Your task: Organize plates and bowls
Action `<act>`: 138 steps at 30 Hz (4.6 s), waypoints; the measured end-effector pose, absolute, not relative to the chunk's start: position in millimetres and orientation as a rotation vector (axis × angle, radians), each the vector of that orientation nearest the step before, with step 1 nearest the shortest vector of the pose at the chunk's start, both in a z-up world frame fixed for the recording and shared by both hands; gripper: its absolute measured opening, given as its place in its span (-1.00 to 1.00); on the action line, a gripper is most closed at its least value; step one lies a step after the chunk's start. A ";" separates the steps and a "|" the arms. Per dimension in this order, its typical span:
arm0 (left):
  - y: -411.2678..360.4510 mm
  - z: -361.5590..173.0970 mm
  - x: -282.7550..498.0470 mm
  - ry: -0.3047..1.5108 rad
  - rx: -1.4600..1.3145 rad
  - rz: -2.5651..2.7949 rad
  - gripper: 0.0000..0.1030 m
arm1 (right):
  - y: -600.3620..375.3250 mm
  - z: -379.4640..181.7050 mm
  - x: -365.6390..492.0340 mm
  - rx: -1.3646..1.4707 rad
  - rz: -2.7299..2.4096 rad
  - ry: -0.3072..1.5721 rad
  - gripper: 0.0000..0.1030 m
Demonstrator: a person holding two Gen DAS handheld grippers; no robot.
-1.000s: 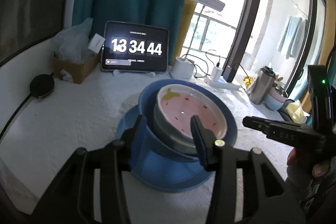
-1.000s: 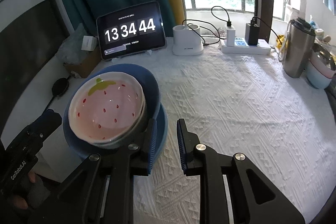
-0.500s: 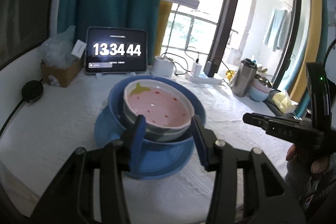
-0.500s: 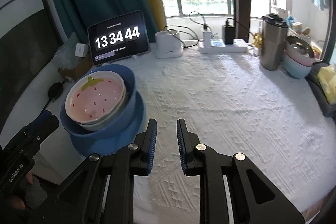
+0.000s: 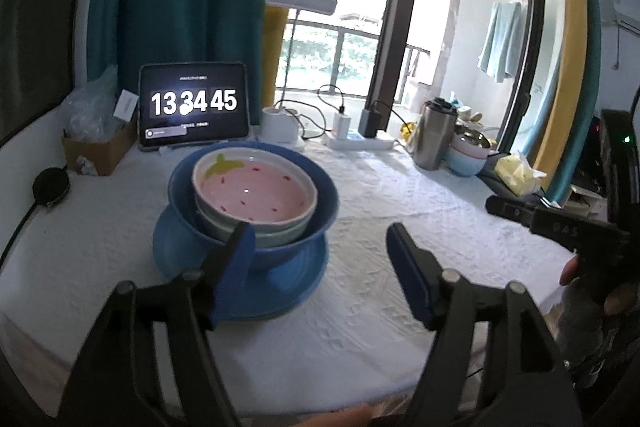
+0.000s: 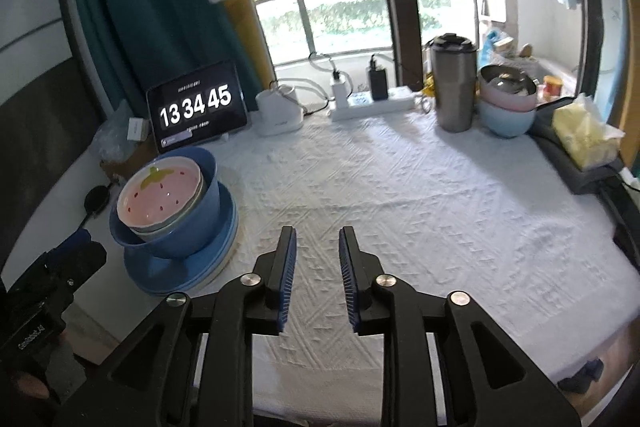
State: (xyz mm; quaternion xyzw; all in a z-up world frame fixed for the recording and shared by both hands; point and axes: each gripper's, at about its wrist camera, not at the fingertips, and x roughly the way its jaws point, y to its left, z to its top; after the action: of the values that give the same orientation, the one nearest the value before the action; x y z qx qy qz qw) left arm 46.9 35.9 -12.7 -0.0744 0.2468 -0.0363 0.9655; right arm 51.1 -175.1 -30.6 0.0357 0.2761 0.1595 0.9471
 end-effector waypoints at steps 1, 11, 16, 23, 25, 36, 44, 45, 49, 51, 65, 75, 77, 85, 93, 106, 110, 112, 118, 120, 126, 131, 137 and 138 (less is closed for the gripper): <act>34.2 -12.6 45.6 0.499 -0.147 -0.074 0.50 | -178.5 -29.3 46.3 0.072 0.316 0.548 -0.42; 19.7 4.6 15.8 0.435 -0.101 -0.090 0.72 | -207.5 -16.7 -6.0 0.039 0.251 0.419 -0.16; 15.6 17.0 -1.2 0.394 -0.079 -0.105 0.73 | -212.0 -15.1 -33.9 0.002 0.240 0.382 0.04; 22.9 36.0 -24.1 0.334 -0.135 -0.107 0.73 | -216.6 -3.6 -64.1 -0.011 0.219 0.301 0.08; 25.9 41.6 -29.7 0.311 -0.137 -0.087 0.73 | -218.3 1.2 -71.6 -0.002 0.218 0.275 0.09; 34.8 65.0 -42.8 0.281 -0.103 -0.011 0.75 | -223.3 23.1 -97.5 0.012 0.207 0.194 0.11; 32.7 71.8 -44.9 0.262 -0.081 0.012 0.75 | -225.2 27.0 -104.7 0.010 0.190 0.179 0.11; 31.9 71.9 -45.6 0.261 -0.078 0.014 0.75 | -225.4 26.4 -104.9 0.013 0.187 0.179 0.11; 30.7 72.2 -46.0 0.262 -0.075 0.015 0.75 | -227.1 25.6 -105.7 0.017 0.183 0.180 0.11; 30.8 72.1 -46.2 0.265 -0.076 0.017 0.75 | -227.0 25.4 -105.9 0.018 0.183 0.181 0.11; 31.5 70.9 -46.2 0.279 -0.076 0.021 0.75 | -224.6 22.2 -104.8 0.026 0.194 0.202 0.11; 31.5 71.0 -46.2 0.279 -0.077 0.021 0.75 | -222.4 21.9 -104.4 0.020 0.199 0.206 0.12; 31.1 70.9 -46.4 0.279 -0.076 0.022 0.75 | -222.2 21.8 -103.9 0.020 0.198 0.205 0.12; 28.7 66.7 -45.8 0.290 -0.068 0.022 0.75 | -221.4 21.5 -103.4 0.021 0.195 0.206 0.12; 27.1 65.7 -46.6 0.292 -0.066 0.019 0.75 | -221.8 21.9 -102.9 0.020 0.196 0.206 0.12; 26.1 65.0 -46.2 0.295 -0.065 0.015 0.75 | -221.4 21.7 -102.8 0.019 0.195 0.208 0.12; 25.1 63.2 -46.1 0.297 -0.063 0.014 0.75 | -221.6 21.5 -102.9 0.020 0.195 0.207 0.12; 25.1 63.2 -46.1 0.298 -0.063 0.014 0.75 | -221.6 21.6 -102.8 0.020 0.194 0.208 0.12; 24.8 62.8 -46.1 0.299 -0.063 0.013 0.75 | -222.2 20.6 -102.8 0.019 0.195 0.209 0.12; 24.2 62.1 -46.5 0.299 -0.062 0.013 0.75 | -222.2 20.6 -103.0 0.020 0.195 0.209 0.12; 24.2 62.2 -46.6 0.300 -0.063 0.014 0.75 | -221.9 20.7 -102.9 0.020 0.194 0.208 0.12; 24.5 62.5 -46.2 0.300 -0.064 0.013 0.75 | -221.9 20.5 -103.0 0.019 0.195 0.210 0.12; 23.8 61.2 -46.4 0.301 -0.061 0.012 0.75 | -221.9 19.1 -102.1 0.016 0.191 0.211 0.12; 23.9 61.5 -45.7 0.302 -0.061 0.012 0.75 | -221.9 19.1 -102.0 0.016 0.192 0.211 0.12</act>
State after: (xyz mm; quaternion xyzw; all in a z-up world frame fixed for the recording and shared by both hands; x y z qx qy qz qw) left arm -45.7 23.9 61.5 -0.0306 0.1504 0.0059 0.9881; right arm -102.0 -221.9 19.1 0.0082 0.1053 0.0958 0.9898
